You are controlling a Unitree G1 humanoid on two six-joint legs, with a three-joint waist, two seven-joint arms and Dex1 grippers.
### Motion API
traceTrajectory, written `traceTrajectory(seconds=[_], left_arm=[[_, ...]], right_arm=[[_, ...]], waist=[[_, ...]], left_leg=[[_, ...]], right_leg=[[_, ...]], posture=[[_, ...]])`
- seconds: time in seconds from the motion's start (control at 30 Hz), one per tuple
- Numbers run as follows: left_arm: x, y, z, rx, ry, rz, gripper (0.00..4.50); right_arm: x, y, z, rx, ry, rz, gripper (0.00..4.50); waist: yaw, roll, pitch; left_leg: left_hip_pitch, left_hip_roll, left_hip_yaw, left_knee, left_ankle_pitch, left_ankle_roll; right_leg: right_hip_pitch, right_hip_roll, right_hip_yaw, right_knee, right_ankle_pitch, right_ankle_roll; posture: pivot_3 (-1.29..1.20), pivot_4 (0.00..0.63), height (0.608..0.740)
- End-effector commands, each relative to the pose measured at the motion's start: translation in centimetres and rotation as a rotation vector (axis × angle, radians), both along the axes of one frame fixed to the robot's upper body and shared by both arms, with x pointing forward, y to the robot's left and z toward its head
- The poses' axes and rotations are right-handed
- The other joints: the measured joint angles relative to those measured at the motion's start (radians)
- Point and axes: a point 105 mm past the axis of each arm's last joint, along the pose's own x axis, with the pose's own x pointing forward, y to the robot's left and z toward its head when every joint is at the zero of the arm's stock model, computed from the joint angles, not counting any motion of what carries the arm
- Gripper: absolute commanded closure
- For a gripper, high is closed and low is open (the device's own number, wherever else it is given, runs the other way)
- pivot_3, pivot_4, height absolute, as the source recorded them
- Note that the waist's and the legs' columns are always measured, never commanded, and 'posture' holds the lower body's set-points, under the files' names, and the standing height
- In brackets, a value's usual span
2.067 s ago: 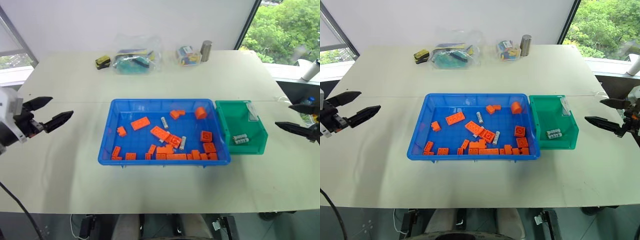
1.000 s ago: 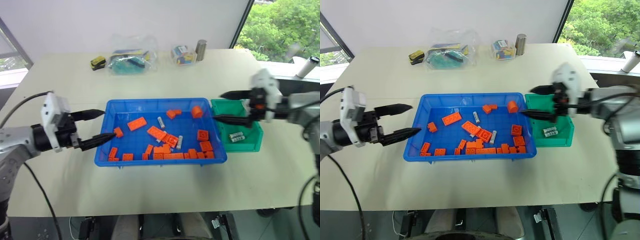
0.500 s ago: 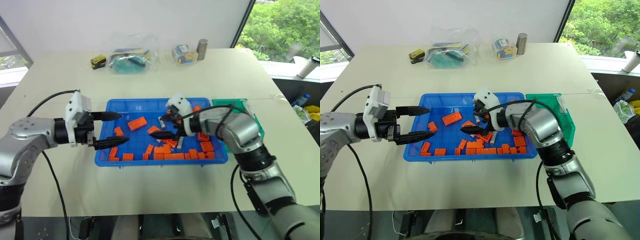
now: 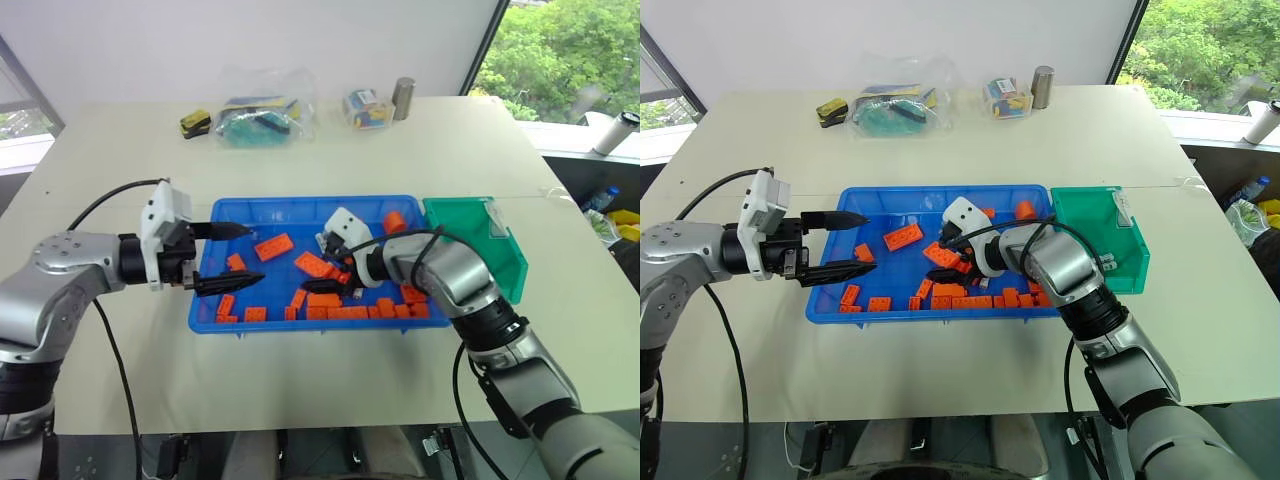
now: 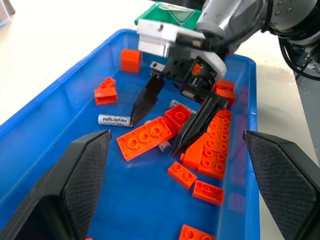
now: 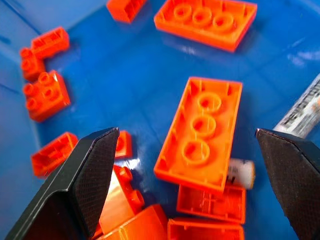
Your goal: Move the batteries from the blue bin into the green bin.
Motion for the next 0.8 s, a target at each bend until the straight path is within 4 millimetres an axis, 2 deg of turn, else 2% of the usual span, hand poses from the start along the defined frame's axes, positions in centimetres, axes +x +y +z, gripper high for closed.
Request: traceTrajectory(seconds=[0.03,0.1,0.27,0.43,0.5,0.73,0.8], left_arm=[[-0.2,-0.4,1.0,0.001,-0.061,-0.023,0.0],[-0.2,-0.4,1.0,-0.001,-0.063,-0.021,0.0],[-0.2,-0.3,1.0,0.001,-0.066,-0.016,0.0],[0.0,-0.1,0.9,0.002,-0.069,-0.007,0.0],[0.0,-0.2,1.0,-0.006,-0.068,-0.008,0.0],[-0.4,-0.8,0.8,-0.014,-0.06,-0.027,0.0],[-0.4,-1.0,0.9,-0.017,-0.06,-0.029,0.0]], right_arm=[[0.3,0.4,0.6,0.01,-0.041,0.009,0.39],[0.4,0.4,0.5,0.013,-0.041,0.008,0.83],[0.1,0.5,0.9,0.024,-0.051,0.028,3.13],[-0.2,0.8,1.2,0.039,-0.05,0.051,3.13],[0.1,1.6,1.5,0.043,-0.084,0.074,3.13],[0.7,7.2,2.7,0.087,-0.162,0.19,3.13],[0.9,8.4,2.5,0.089,-0.166,0.203,2.22]], waist=[[0.0,0.0,0.0],[0.0,0.0,0.0],[0.001,0.0,0.0],[0.0,0.0,0.0],[0.0,0.0,0.0],[-0.014,0.0,0.0],[-0.015,0.0,0.0]], left_leg=[[0.0,0.0,0.0,0.0,0.0,0.0],[0.0,0.0,0.0,0.0,0.0,0.0],[0.0,0.0,0.0,0.0,0.0,0.0],[0.0,0.0,0.0,0.0,0.0,0.0],[0.0,0.0,0.0,0.0,0.0,0.0],[0.0,0.0,0.0,0.0,0.0,0.0],[0.0,0.0,0.0,0.0,0.0,0.0]], right_leg=[[0.0,0.0,0.0,0.0,0.0,0.0],[0.0,0.0,0.0,0.0,0.0,0.0],[0.0,0.0,0.0,0.0,0.0,0.0],[0.0,0.0,0.0,0.0,0.0,0.0],[0.0,0.0,0.0,0.0,0.0,0.0],[-0.001,0.001,0.0,0.002,0.0,0.0],[-0.001,0.001,0.0,0.002,0.0,0.0]], posture=[[0.0,0.15,0.74],[0.0,0.15,0.74],[0.0,0.15,0.74],[0.0,0.15,0.74],[0.0,0.15,0.74],[0.0,0.15,0.74],[0.0,0.15,0.74]])
